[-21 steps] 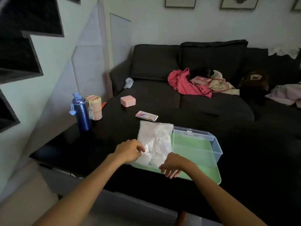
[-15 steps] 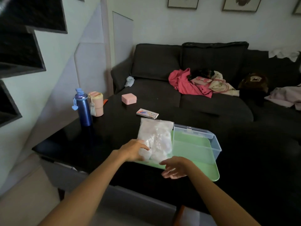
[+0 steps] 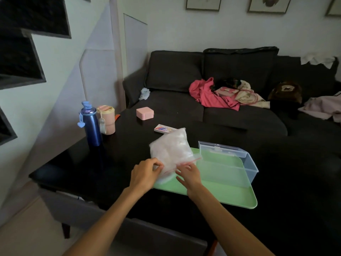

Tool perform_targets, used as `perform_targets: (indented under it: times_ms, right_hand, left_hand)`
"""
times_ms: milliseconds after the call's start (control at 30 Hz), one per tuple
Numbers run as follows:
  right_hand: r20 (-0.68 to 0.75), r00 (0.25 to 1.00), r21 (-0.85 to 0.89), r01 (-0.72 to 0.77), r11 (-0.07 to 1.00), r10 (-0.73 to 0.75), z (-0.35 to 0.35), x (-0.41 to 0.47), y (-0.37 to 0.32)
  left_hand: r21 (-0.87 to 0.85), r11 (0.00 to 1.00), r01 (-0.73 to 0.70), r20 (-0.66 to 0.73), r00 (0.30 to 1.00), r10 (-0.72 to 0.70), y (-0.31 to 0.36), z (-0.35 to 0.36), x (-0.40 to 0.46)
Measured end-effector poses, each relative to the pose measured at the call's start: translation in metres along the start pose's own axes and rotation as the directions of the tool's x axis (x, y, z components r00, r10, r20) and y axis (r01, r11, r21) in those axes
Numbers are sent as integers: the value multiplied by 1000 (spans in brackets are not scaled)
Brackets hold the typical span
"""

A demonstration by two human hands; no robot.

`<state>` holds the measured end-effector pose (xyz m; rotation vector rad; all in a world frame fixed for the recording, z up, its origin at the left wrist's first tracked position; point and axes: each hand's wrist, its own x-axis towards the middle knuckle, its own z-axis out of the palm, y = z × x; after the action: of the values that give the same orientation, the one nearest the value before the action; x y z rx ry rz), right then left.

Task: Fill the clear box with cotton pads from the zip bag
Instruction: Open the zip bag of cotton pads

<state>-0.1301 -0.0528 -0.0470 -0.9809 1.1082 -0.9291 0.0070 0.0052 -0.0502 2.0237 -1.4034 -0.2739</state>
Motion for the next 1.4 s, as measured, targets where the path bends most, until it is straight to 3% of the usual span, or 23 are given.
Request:
perform_targets:
  times_ms: [133, 200, 300, 433, 567, 700, 933, 1233, 1333, 1400]
  right_hand:
    - [15, 970, -236, 239, 942, -242, 6, 19, -18]
    - [66, 954, -354, 296, 887, -292, 2, 30, -22]
    - [129, 934, -399, 356, 845, -333, -9, 49, -19]
    - [180, 917, -272, 393, 878, -355, -19, 57, -17]
    - [173, 926, -91, 355, 930, -337, -19, 61, -9]
    - [154, 946, -81, 299, 951, -285, -8, 69, -3]
    - [246, 899, -297, 425, 855, -361, 24, 83, 3]
    - [330, 893, -230, 392, 891, -308, 18, 93, -8]
    - [339, 895, -152, 358, 921, -291, 20, 89, -10]
    - [291, 924, -36, 270, 962, -249, 22, 86, -10]
  left_hand:
    - [-127, 990, 64, -28, 997, -68, 1, 12, 10]
    - [-88, 991, 97, -39, 994, -100, 5, 17, 17]
    - [27, 995, 94, -155, 984, -88, 7, 24, 28]
    - [-38, 993, -114, -308, 946, 97, 12, 30, 33]
    - [-135, 978, -160, -100, 984, 148, 19, 27, 42]
    - [-166, 981, -104, -139, 987, 82, 6, 26, 48]
    - [-268, 963, -8, -227, 972, -55, -27, 21, 57]
    - [-396, 918, 8, -268, 955, -124, -20, 30, 78]
    - [-481, 876, 24, -265, 949, -172, -18, 26, 78]
    - [-443, 896, -2, -287, 947, -140, -16, 25, 76]
